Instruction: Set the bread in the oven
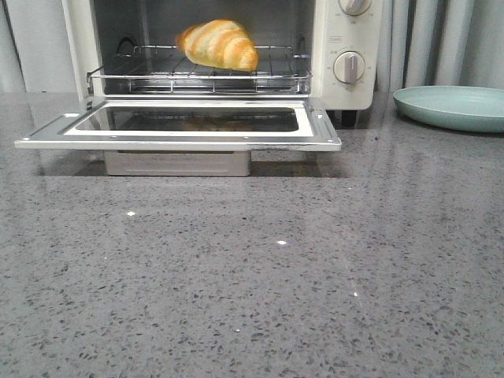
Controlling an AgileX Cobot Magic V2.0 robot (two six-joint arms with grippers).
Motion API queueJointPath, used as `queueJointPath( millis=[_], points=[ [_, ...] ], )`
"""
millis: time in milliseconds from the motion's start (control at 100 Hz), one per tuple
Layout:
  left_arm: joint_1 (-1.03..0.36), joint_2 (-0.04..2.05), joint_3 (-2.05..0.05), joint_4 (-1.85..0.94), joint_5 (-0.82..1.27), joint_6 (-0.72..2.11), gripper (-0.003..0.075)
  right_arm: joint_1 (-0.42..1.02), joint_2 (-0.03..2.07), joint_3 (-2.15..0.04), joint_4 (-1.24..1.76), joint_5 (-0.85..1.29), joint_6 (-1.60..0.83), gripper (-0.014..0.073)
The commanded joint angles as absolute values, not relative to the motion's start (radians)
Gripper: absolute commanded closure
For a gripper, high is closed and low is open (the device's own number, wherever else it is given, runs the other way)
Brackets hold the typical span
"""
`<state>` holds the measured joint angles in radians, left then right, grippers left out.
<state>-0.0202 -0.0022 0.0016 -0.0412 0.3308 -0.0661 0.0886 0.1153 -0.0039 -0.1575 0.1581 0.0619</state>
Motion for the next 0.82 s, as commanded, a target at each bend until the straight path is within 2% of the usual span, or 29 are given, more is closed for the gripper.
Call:
queueJointPath(
  millis=[0,140,220,810],
  points=[
    [-0.018,-0.029,0.024,-0.041,0.27,-0.075,0.0741,0.021,0.123,0.039,-0.147,0.03,0.074,0.065],
    [-0.018,-0.029,0.024,-0.041,0.27,-0.075,0.0741,-0.001,0.056,0.036,-0.111,0.26,0.074,0.065],
    [-0.018,-0.029,0.024,-0.041,0.27,-0.075,0.0741,-0.001,-0.002,0.036,-0.108,0.312,0.065,0.065],
    [-0.018,-0.029,0.024,-0.041,0.268,-0.075,0.0741,-0.001,-0.027,0.036,-0.119,0.304,0.065,0.065]
  ],
)
